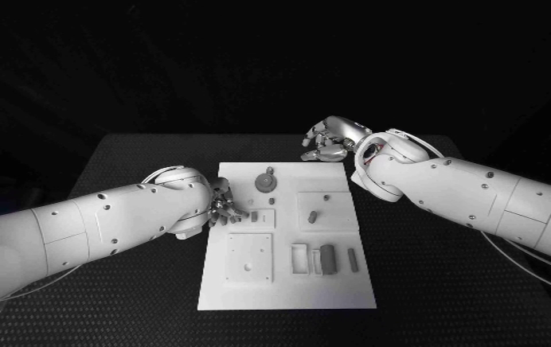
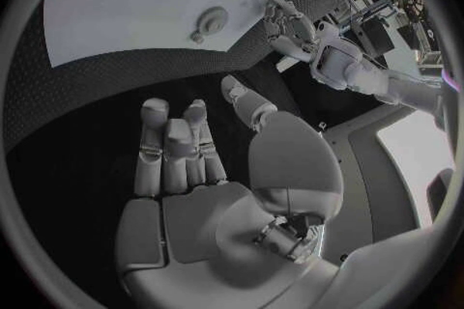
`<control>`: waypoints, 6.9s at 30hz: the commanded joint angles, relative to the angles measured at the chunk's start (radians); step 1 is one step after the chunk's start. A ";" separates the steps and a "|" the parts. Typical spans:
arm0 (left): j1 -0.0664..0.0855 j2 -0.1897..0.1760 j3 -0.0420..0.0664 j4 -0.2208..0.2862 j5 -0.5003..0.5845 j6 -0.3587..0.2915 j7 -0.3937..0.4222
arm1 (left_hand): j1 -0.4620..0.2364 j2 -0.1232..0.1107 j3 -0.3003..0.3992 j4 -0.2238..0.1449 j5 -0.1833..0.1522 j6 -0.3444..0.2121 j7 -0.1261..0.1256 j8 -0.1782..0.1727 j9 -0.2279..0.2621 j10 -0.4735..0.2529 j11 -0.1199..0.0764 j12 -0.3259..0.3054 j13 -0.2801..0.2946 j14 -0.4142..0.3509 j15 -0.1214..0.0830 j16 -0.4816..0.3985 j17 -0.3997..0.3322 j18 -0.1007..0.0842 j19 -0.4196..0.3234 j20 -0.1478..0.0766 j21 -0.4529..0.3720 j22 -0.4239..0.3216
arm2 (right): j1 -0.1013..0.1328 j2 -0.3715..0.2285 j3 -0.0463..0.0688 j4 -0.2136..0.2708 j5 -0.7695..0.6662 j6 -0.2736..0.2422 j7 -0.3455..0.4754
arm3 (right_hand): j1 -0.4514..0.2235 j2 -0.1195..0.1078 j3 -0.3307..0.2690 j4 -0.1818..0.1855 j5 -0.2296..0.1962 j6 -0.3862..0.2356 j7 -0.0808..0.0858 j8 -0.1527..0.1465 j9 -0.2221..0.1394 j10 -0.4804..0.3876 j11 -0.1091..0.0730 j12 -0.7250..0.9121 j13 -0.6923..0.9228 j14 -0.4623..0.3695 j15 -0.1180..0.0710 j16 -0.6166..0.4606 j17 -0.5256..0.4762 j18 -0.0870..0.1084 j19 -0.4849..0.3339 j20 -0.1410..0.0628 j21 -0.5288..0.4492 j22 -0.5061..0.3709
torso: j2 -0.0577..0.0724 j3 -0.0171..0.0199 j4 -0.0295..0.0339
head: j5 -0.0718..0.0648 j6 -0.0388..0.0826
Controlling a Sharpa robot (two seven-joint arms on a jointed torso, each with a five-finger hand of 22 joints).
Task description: Assemble the parts on the task board
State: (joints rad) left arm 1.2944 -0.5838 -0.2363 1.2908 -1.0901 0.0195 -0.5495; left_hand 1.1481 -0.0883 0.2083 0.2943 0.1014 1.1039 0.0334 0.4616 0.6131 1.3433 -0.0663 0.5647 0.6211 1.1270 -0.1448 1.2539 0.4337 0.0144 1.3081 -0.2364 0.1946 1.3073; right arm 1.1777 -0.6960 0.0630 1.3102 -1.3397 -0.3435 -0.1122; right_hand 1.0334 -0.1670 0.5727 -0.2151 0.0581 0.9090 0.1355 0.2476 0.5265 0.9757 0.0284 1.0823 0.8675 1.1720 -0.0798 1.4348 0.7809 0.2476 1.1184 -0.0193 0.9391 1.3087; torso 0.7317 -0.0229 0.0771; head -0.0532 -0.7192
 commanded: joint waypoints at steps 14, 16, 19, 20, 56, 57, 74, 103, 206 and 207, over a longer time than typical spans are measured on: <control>0.000 0.000 0.000 -0.003 0.021 -0.035 0.016 | -0.171 -0.082 0.086 0.000 -0.054 0.000 0.001 0.012 0.004 -0.003 0.000 0.012 0.003 -0.005 0.003 0.011 0.002 -0.006 0.003 -0.001 0.009 0.020 | 0.000 0.002 0.000 -0.001 0.001 0.007 0.010 | -0.010 0.004 -0.002 0.004 0.000 0.000 0.006 -0.006 -0.001 -0.007 0.000 0.005 -0.002 -0.008 0.000 -0.006 -0.002 0.014 0.000 -0.004 -0.006 0.006 | 0.000 -0.0009 0.0003 | 0.002 0.000; 0.000 -0.001 0.000 -0.002 0.026 -0.046 0.016 | -0.182 -0.085 0.096 0.000 -0.053 -0.001 0.001 0.013 0.006 -0.003 0.000 0.013 0.003 -0.005 0.003 0.013 0.002 -0.007 0.004 0.000 0.010 0.020 | 0.000 0.002 0.000 -0.001 0.001 0.008 0.010 | -0.010 0.004 -0.002 0.004 0.000 0.000 0.006 -0.006 -0.001 -0.007 0.000 0.005 -0.002 -0.008 0.000 -0.006 -0.002 0.014 0.000 -0.004 -0.006 0.006 | 0.000 -0.0008 0.0002 | 0.001 0.000; 0.000 -0.002 0.001 -0.002 0.031 -0.064 0.019 | -0.186 -0.087 0.103 0.000 -0.053 -0.002 0.001 0.014 0.007 -0.003 0.000 0.013 0.004 -0.006 0.003 0.013 0.002 -0.006 0.004 -0.001 0.010 0.021 | 0.000 0.002 0.000 -0.001 0.006 0.005 0.013 | -0.010 0.004 -0.002 0.004 0.000 0.000 0.006 -0.006 -0.001 -0.007 0.001 0.005 -0.002 -0.008 0.000 -0.006 -0.002 0.014 0.000 -0.004 -0.006 0.006 | 0.000 -0.0006 0.0001 | 0.002 -0.001; 0.000 -0.003 0.001 -0.003 0.037 -0.070 0.020 | -0.185 -0.086 0.105 -0.001 -0.053 -0.003 0.001 0.014 0.007 -0.004 0.000 0.013 0.004 -0.006 0.003 0.013 0.002 -0.006 0.003 -0.001 0.010 0.021 | 0.000 0.002 0.000 -0.001 0.006 0.004 0.013 | -0.010 0.003 -0.002 0.004 0.000 0.000 0.006 -0.006 -0.001 -0.007 0.001 0.005 -0.002 -0.008 0.000 -0.006 -0.002 0.014 0.000 -0.004 -0.006 0.006 | 0.000 -0.0008 0.0002 | 0.003 -0.001; 0.000 -0.024 0.005 0.008 0.102 -0.106 0.037 | -0.105 -0.010 0.057 -0.004 -0.051 -0.002 -0.001 0.024 0.012 -0.003 -0.002 0.023 0.012 -0.004 0.001 0.021 0.005 -0.008 -0.002 -0.003 0.027 0.023 | 0.000 0.002 0.000 -0.006 0.006 0.010 0.012 | -0.013 0.005 -0.002 0.008 0.000 -0.001 0.006 -0.007 -0.002 -0.008 0.001 0.005 -0.003 -0.008 0.000 -0.006 -0.002 0.014 0.000 -0.004 -0.007 0.006 | 0.000 -0.0004 -0.0003 | -0.004 0.001; 0.000 -0.026 0.008 0.010 0.102 -0.115 0.039 | -0.106 -0.011 0.055 -0.003 -0.051 -0.002 -0.001 0.024 0.012 -0.003 -0.002 0.023 0.012 -0.004 0.001 0.021 0.005 -0.008 -0.002 -0.003 0.027 0.023 | 0.000 0.002 0.000 -0.006 0.006 0.009 0.012 | -0.013 0.005 -0.002 0.008 0.000 -0.001 0.006 -0.007 -0.002 -0.008 0.001 0.005 -0.003 -0.008 0.000 -0.006 -0.002 0.014 0.000 -0.004 -0.007 0.006 | 0.000 -0.0005 -0.0003 | -0.004 0.002; 0.001 -0.019 0.067 -0.013 0.354 -0.340 0.358 | 0.186 -0.006 0.099 -0.192 0.056 -0.281 0.115 -0.005 -0.016 -0.296 0.129 -0.088 -0.072 -0.246 0.127 -0.097 -0.072 -0.014 -0.241 0.117 -0.108 -0.040 | -0.001 0.003 0.000 -0.011 0.006 0.003 0.015 | -0.012 0.005 -0.002 0.007 0.000 -0.002 0.006 -0.007 -0.002 -0.008 0.001 0.006 -0.003 -0.008 0.000 -0.006 -0.002 0.014 0.000 -0.004 -0.008 0.006 | 0.000 -0.0006 0.0008 | -0.015 0.014; -0.055 0.113 0.034 -0.086 -0.555 -0.340 0.542 | 0.054 -0.075 0.284 -0.562 0.001 -0.218 0.086 -0.150 -0.191 -0.233 0.149 -0.457 -0.351 0.035 0.114 0.028 0.028 0.086 0.056 0.103 0.039 -0.026 | -0.001 0.012 0.000 -0.016 0.009 0.001 0.015 | -0.010 0.006 0.000 0.007 0.000 -0.009 0.009 -0.011 -0.004 -0.012 0.004 -0.013 -0.021 -0.011 0.003 -0.008 -0.004 0.014 -0.002 -0.003 -0.011 0.006 | 0.002 0.0004 -0.0015 | -0.021 0.014; -0.099 0.190 0.034 -0.205 -0.577 -0.277 0.521 | 0.031 -0.004 0.354 -0.564 0.013 -0.138 0.104 -0.115 -0.194 -0.133 0.141 -0.469 -0.354 0.152 0.107 0.111 0.076 0.130 0.119 0.101 0.142 0.024 | -0.001 0.006 0.001 -0.002 0.008 -0.001 0.017 | -0.012 0.007 -0.002 0.007 0.000 -0.007 0.008 -0.010 -0.004 -0.005 0.003 -0.016 -0.031 -0.010 0.002 -0.008 -0.005 0.014 -0.001 -0.003 -0.011 0.007 | 0.015 0.0013 0.0032 | -0.038 -0.005; -0.099 0.190 0.034 -0.205 -0.577 -0.280 0.521 | 0.032 -0.003 0.357 -0.564 0.013 -0.136 0.104 -0.114 -0.193 -0.130 0.141 -0.469 -0.353 0.152 0.106 0.111 0.076 0.130 0.118 0.101 0.143 0.024 | -0.001 0.006 0.001 -0.002 0.008 -0.001 0.017 | -0.012 0.007 -0.002 0.008 0.000 -0.007 0.008 -0.010 -0.004 -0.005 0.003 -0.016 -0.032 -0.010 0.002 -0.008 -0.006 0.014 -0.001 -0.003 -0.011 0.007 | 0.015 0.0011 0.0035 | -0.038 -0.005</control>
State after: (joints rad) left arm 1.2009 -0.3945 -0.1995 1.0863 -1.6628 -0.2851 -0.0298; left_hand 1.1802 -0.0984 0.5600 -0.2700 0.1113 0.9607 0.1383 0.3417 0.4190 1.2066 0.0747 0.0927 0.2669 1.2759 -0.0356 1.3622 0.5085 0.0471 1.4291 -0.1288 0.3340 1.3077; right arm 1.1773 -0.6911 0.0631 1.3072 -1.3303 -0.3455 -0.1041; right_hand 1.0295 -0.1632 0.5699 -0.2124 0.0581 0.9019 0.1387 0.2400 0.5235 0.9650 0.0321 1.0710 0.8372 1.1686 -0.0764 1.4308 0.7765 0.2476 1.1189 -0.0155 0.9312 1.3087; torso 0.7468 -0.0210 0.0789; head -0.0903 -0.7230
